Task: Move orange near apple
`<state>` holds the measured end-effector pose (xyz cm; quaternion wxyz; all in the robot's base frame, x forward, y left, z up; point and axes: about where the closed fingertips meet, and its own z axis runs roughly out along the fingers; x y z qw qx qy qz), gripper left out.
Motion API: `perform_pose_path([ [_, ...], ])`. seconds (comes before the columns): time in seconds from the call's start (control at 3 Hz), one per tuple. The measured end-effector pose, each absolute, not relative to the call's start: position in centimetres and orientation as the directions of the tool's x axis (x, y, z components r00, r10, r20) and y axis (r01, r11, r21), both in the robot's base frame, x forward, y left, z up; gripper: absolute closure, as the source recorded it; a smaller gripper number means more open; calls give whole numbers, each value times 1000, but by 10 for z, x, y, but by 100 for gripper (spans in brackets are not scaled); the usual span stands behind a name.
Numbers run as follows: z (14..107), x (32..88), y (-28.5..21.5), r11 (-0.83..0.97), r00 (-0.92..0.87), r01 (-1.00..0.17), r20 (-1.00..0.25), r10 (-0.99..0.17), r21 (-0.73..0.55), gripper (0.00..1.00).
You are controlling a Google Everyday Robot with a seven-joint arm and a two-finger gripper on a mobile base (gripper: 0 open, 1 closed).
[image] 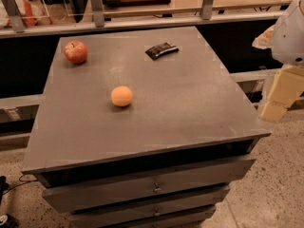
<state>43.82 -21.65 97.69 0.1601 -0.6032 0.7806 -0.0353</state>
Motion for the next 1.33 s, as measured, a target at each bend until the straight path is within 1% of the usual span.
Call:
perform_pose_path([
  [0.33, 977, 438, -216, 270, -221, -930, -207, -953, -248, 0],
  [0.67, 976, 440, -211, 314, -242, -919, -290, -926, -238, 0],
  [1.0, 961, 447, -197, 370, -251, -908, -451, -856, -198, 0],
  [1.33, 952, 453, -159, 365, -204, -918, -605, -770, -155, 0],
])
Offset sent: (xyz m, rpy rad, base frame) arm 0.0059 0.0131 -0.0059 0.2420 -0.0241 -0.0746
